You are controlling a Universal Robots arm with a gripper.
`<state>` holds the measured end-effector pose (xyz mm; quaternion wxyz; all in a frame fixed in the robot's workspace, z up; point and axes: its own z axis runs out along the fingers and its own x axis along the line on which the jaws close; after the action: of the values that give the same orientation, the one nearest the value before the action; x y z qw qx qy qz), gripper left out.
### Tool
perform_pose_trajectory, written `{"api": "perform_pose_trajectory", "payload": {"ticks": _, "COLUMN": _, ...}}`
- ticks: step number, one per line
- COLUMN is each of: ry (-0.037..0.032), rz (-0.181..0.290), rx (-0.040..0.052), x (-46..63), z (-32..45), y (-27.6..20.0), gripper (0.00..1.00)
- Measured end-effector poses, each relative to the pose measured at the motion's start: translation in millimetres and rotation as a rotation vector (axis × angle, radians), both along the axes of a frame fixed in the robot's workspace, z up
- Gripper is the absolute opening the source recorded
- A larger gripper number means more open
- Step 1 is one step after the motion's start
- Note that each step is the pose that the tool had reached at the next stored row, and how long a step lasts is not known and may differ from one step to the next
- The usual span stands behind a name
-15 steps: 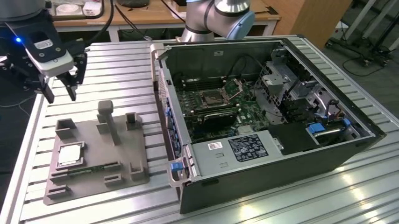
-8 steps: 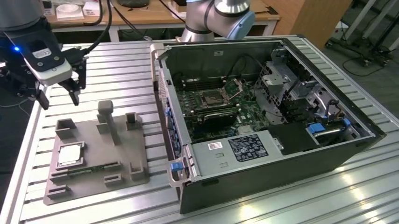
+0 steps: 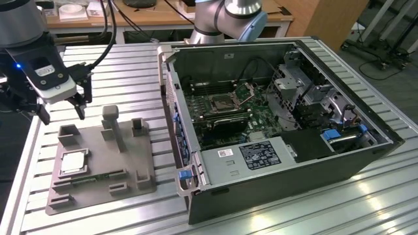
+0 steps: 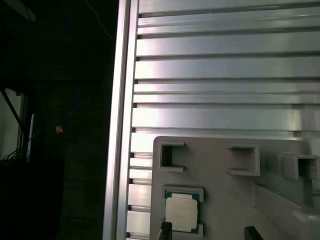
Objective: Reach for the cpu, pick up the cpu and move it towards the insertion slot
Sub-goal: 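Reach for the cpu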
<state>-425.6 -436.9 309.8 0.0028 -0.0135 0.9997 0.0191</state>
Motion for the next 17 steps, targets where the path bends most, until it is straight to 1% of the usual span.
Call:
{"api": "perform_pose_trajectory", "payload": {"ticks": 1, "ry": -0.0002, "rz": 0.0, "rx": 0.0002, "x": -0.4, "z": -1.9, "y": -0.1, "gripper": 0.6}}
{"api": "perform_pose_trajectory", "payload": {"ticks": 2, "ry": 0.0, "rz": 0.0, "rx": 0.0, "x": -1.3, "z": -3.6, "y": -0.2, "gripper": 0.67}}
{"api": "perform_pose_trajectory", "payload": {"ticks": 7, "ry": 0.0002, "rz": 0.0, "rx": -0.0001, "x": -5.7, "z": -12.6, "y": -0.5, "gripper": 0.67}}
{"api": "perform_pose_trajectory", "payload": {"ticks": 13, "ry": 0.0, "rz": 0.0, "rx": 0.0, "x": -13.7, "z": -23.4, "y": -4.5, "gripper": 0.67}}
{"api": "perform_pose_trajectory", "payload": {"ticks": 17, "ry": 0.0001, "rz": 0.0, "rx": 0.0, "x": -14.7, "z": -30.7, "y": -6.1, "gripper": 0.67}}
